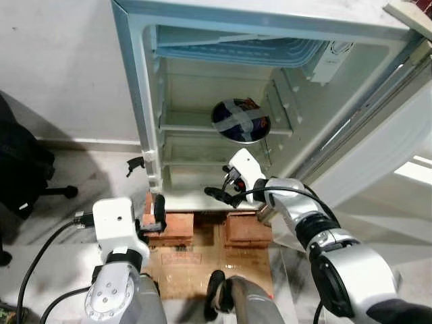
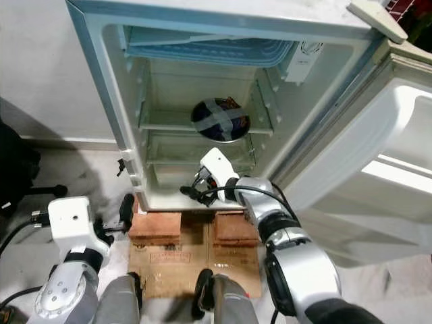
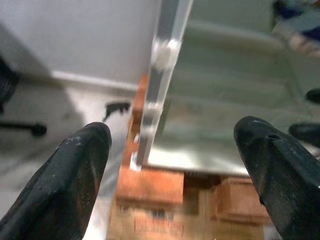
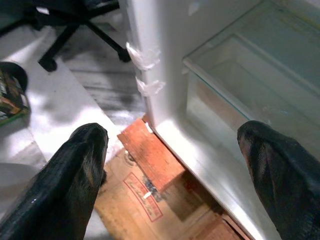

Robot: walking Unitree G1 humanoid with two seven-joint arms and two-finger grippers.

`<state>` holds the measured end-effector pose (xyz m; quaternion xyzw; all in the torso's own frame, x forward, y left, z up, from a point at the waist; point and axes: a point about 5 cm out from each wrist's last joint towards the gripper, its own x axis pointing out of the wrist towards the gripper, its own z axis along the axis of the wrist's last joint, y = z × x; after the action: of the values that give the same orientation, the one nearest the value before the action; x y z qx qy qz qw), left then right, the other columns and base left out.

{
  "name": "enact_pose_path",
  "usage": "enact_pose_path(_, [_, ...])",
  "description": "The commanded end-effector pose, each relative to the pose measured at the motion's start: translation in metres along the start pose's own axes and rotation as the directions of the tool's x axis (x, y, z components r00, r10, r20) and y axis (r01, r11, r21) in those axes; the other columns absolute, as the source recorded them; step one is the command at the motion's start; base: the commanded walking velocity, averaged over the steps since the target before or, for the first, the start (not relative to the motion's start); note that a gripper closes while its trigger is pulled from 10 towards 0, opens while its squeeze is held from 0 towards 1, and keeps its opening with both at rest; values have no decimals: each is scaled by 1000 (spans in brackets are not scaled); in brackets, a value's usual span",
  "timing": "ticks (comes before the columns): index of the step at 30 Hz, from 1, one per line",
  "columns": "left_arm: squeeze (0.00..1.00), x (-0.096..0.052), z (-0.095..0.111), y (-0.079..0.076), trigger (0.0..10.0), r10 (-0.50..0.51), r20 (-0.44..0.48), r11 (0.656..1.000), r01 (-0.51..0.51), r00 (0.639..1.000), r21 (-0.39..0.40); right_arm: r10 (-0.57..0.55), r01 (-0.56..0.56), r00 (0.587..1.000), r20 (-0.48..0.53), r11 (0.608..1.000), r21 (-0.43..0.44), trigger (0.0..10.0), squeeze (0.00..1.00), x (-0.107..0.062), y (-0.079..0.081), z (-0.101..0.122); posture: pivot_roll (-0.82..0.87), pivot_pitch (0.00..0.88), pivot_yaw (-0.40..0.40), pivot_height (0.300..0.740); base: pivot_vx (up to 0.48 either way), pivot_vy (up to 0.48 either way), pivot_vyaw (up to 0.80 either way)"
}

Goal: Restocking fridge

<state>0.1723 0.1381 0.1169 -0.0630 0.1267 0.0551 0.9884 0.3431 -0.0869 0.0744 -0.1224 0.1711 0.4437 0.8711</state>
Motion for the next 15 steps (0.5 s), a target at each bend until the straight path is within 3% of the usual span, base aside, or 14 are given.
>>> enact_pose_path(1, [0,-6,-2,9,10000,80,-36,995,-81,996,-53,-13,13,1000,-4,999,-43,10000,1000,1,-3,5,222,303,-166,740,0,0,0])
enact_pose_path(7, [0,-15,-5,27,10000,168,-91,982,-175,981,-73,-81,82,997,15,993,-81,10000,1000,2,-13,22,227,325,-170,740,0,0,0])
enact_pose_path(15, [0,-18,-1,32,10000,187,-102,977,-196,977,-80,-112,115,993,34,985,-126,10000,1000,7,-16,42,238,343,-177,740,0,0,0])
